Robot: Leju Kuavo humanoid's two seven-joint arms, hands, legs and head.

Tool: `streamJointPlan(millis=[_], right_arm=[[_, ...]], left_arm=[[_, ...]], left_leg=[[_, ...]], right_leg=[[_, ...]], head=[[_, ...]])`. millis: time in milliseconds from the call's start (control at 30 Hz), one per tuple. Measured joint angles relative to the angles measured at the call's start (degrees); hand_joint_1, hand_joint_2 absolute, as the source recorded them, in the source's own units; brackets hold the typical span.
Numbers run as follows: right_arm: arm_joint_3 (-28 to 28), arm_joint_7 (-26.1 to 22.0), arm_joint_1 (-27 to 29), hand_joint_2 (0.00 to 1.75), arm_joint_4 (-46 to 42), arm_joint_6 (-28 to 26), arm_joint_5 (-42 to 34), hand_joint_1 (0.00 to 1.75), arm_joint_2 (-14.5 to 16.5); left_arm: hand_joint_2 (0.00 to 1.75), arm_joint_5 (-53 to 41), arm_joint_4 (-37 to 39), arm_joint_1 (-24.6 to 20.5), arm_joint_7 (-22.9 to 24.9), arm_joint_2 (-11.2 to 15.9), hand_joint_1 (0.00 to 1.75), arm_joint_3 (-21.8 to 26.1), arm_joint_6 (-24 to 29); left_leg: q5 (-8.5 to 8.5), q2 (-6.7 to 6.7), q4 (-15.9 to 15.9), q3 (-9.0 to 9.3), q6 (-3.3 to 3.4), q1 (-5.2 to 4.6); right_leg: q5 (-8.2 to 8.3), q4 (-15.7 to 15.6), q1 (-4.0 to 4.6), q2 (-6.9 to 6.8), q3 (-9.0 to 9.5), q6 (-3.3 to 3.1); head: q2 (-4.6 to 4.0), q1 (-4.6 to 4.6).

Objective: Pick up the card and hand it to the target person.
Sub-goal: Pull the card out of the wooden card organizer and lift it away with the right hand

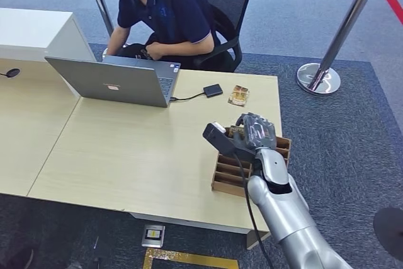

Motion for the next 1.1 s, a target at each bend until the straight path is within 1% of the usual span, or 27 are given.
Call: streamJointPlan(millis=[67, 100, 300, 633, 1100], right_arm=[[0.00, 0.01, 0.05, 1.75, 0.01, 0.01, 0.02, 1.27, -0.12], [0.00, 0.02, 0.06, 1.75, 0.00, 0.01, 0.03, 1.31, -0.17], [0.00, 0.02, 0.07, 1.75, -0.03, -0.07, 0.03, 1.48, -0.25], [0.00, -0.01, 0.10, 1.75, -0.05, -0.10, -0.01, 1.40, -0.26], [0.00, -0.48, 0.97, 1.75, -1.42, -0.20, -0.07, 1.51, -0.25]], left_arm=[[0.00, -0.04, 0.00, 0.00, 0.00, 0.00, 0.00, 0.00, -0.01], [0.00, -0.05, 0.00, 0.00, 0.00, 0.00, 0.00, 0.00, -0.01], [0.00, -0.26, 0.00, 0.00, 0.00, 0.00, 0.00, 0.00, -0.01], [0.00, -0.44, 0.00, 0.00, 0.00, 0.00, 0.00, 0.00, -0.01], [0.00, -0.76, 0.00, 0.00, 0.00, 0.00, 0.00, 0.01, -0.01]], left_leg=[[0.00, 0.00, 0.00, 0.00, 0.00, 0.00], [0.00, 0.00, 0.00, 0.00, 0.00, 0.00], [0.00, 0.00, 0.00, 0.00, 0.00, 0.00], [0.00, 0.00, 0.00, 0.01, 0.00, 0.00], [0.00, 0.00, 0.00, 0.00, 0.00, 0.00]], right_leg=[[0.00, 0.00, 0.00, 0.00, 0.00, 0.00], [0.00, 0.00, 0.00, 0.00, 0.00, 0.00], [0.00, 0.00, 0.00, 0.00, 0.00, 0.00], [0.00, 0.00, 0.00, 0.00, 0.00, 0.00], [0.00, 0.00, 0.00, 0.00, -0.01, 0.00]], head=[[0.00, 0.00], [0.00, 0.00], [0.00, 0.00], [0.00, 0.00], [0.00, -0.01]])
